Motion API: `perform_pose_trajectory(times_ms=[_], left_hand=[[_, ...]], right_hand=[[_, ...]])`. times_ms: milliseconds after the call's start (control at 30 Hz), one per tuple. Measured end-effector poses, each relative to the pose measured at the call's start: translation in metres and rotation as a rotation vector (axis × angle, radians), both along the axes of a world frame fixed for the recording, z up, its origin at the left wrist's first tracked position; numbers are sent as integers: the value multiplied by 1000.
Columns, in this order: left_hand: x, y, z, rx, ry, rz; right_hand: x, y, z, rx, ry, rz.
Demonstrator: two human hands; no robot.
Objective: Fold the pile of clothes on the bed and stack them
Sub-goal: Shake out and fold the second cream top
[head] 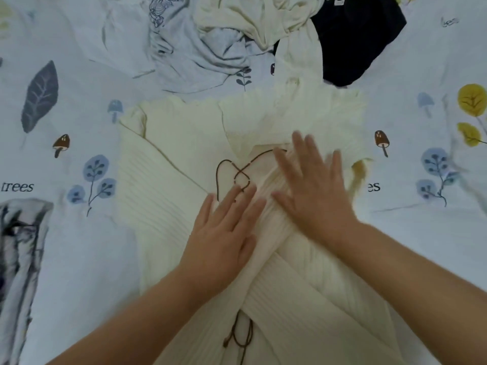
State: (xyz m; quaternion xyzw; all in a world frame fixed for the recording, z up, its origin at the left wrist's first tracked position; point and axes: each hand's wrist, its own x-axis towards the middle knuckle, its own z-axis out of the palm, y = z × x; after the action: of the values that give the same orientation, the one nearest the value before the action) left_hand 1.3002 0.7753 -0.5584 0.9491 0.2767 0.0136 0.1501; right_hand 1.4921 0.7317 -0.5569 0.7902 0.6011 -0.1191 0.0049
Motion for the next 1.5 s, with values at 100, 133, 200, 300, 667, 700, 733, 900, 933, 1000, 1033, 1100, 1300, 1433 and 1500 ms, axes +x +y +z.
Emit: perform_pose_trajectory(times_ms=[100, 133, 200, 300, 667, 700, 733, 900, 933, 1000, 1033, 1100, 1300, 1433, 1500], left_hand=[[-25, -1, -7, -75, 201, -37], [-27, 1, -7, -104, 219, -33], [-29, 6, -10, -110, 230, -32], [-38, 9, -11, -84, 186, -53], [-152, -41, 32, 19, 322, -198], [-160, -44, 31, 19, 342, -237], [-166, -47, 30, 21, 359, -270], [-169, -53, 30, -61, 311, -316], [-167, -54, 31, -75, 297, -318], [-163, -56, 33, -105, 259, -289], [-160, -56, 35, -134, 230, -263], [-154, -55, 41, -240, 156, -177], [-127, -32, 75, -813, -145, 265], [-96, -1, 105, -914, -380, 382], [-82, 18, 106, -925, -486, 500]], right_hand=[[0, -32, -19, -162, 3, 6], [1, -37, -20, -173, 4, -11], [2, -40, -15, -187, 7, -26], [1, -45, 4, -200, 64, 5], [-2, -188, 47, -290, -15, 246], [-2, -195, 49, -301, -37, 278], [-2, -202, 50, -302, -57, 300], [-2, -226, 42, -158, -42, 444], [-4, -227, 41, -156, -7, 441], [-9, -225, 41, -154, 41, 411], [-12, -222, 42, -141, 63, 385], [-17, -213, 49, -96, 126, 319], [-14, -188, 71, -11, 593, -20], [-3, -152, 90, 65, 851, -247], [5, -126, 99, 174, 897, -307]])
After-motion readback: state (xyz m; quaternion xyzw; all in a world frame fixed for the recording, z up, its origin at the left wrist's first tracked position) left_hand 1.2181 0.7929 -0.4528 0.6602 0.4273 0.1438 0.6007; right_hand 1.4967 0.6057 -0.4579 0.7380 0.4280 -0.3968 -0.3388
